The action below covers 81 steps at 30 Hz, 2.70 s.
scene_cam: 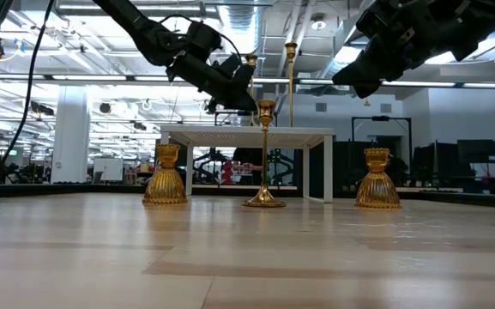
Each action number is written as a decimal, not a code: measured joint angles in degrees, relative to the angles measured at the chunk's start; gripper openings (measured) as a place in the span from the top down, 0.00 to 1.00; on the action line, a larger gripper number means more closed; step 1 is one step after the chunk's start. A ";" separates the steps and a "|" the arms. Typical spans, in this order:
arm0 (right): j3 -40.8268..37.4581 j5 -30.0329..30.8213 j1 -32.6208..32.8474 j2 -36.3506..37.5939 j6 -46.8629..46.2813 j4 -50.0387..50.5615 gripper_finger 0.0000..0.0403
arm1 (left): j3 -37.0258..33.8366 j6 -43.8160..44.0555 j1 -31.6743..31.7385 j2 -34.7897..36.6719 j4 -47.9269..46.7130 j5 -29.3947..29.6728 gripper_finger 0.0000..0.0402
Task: Pick & Place candle stick holders
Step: Put the medium gold candle holder on the shelf, then put the small gold candle holder on the shelf
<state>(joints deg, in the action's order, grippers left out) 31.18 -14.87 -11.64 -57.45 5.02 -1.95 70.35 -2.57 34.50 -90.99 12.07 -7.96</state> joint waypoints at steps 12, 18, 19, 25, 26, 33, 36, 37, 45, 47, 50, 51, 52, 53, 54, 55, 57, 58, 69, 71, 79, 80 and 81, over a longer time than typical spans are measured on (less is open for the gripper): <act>0.00 0.00 0.00 -0.02 -0.04 0.66 0.98 | -0.02 -0.17 0.07 -1.32 0.25 2.39 0.93; 0.00 0.00 0.00 -0.02 -0.02 1.68 0.98 | -0.02 -0.17 -0.04 -1.36 0.35 2.40 0.93; 0.00 0.00 0.00 -0.02 -0.02 1.66 0.98 | -0.02 -0.17 -0.04 -1.39 0.41 2.39 0.93; 0.00 0.00 0.00 -0.02 -0.02 1.66 0.98 | -0.02 -0.17 -0.04 -1.39 0.73 2.37 0.92; 0.00 0.00 0.00 -0.02 -0.02 1.66 0.98 | -0.02 -0.17 -0.04 -1.39 0.82 2.39 0.92; 0.00 0.00 0.00 -0.02 -0.04 1.64 0.98 | -0.02 -0.17 -0.04 -1.36 0.88 2.37 0.92; 0.00 0.00 0.00 -0.02 -0.04 1.75 0.98 | -0.02 -0.17 -0.04 -1.34 0.86 2.37 0.92; 0.00 0.00 0.00 -0.02 -0.04 1.99 0.98 | -0.02 -0.17 -0.04 -1.32 0.86 2.37 0.91; 0.00 0.00 0.00 -0.02 -0.07 4.95 0.98 | -0.02 -1.79 -0.42 -1.19 0.84 2.35 0.77; 0.00 0.00 0.00 -0.02 -0.09 4.96 0.98 | -0.02 -1.82 -0.48 -1.19 0.84 2.35 0.73; 0.00 0.00 0.00 -0.02 -0.39 4.96 0.98 | -0.02 -1.90 -0.48 -1.12 0.76 2.35 0.70; 0.00 0.00 0.00 -0.02 -0.39 4.96 0.98 | -0.05 -1.90 -0.47 -0.73 0.23 2.35 0.69; -0.07 -0.02 0.00 -0.02 -0.43 4.83 0.98 | -0.13 -1.99 -0.42 -0.36 -0.12 2.35 0.69; -0.30 0.00 0.00 -0.01 -0.51 4.66 0.98 | -0.11 -2.61 -0.42 0.01 0.07 2.35 0.68; -0.48 0.00 0.00 0.00 -0.54 4.95 0.98 | -0.11 -3.20 -0.42 0.77 -0.38 2.35 0.68; -0.59 -0.01 0.00 -0.02 -0.55 5.49 0.98 | -0.11 -3.60 -0.42 1.68 -1.33 2.35 0.68; -0.61 0.00 0.00 -0.02 -0.55 5.98 0.98 | -0.09 -4.51 -0.42 3.57 -2.77 2.35 0.69; -0.61 -0.02 0.00 -0.02 -0.57 6.14 0.98 | -0.09 -4.59 -0.42 4.82 -4.51 2.35 0.69; -0.61 -0.02 0.04 -0.02 -0.55 6.68 0.98 | -0.10 -3.72 -0.95 19.63 -32.97 1.51 0.70; -0.61 -0.02 0.04 -0.02 -0.55 6.68 0.98 | -1.22 -2.40 -1.76 22.19 -35.39 -0.25 0.70; -0.61 -0.02 0.00 -0.02 -0.55 6.64 0.98 | -12.79 -1.25 -9.29 31.76 -35.90 -9.85 0.70; -0.61 -0.02 0.00 -0.02 -0.55 6.56 0.98 | -14.59 -1.28 -10.66 32.60 -35.68 -9.85 0.70; -0.61 -0.02 0.00 -0.02 -0.55 6.40 0.98 | -16.26 -1.46 -12.14 33.16 -35.05 -9.87 0.70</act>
<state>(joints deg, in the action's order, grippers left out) 30.57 -14.90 -11.64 -57.47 4.47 4.44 54.08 -4.03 22.36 -57.83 -22.98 -17.82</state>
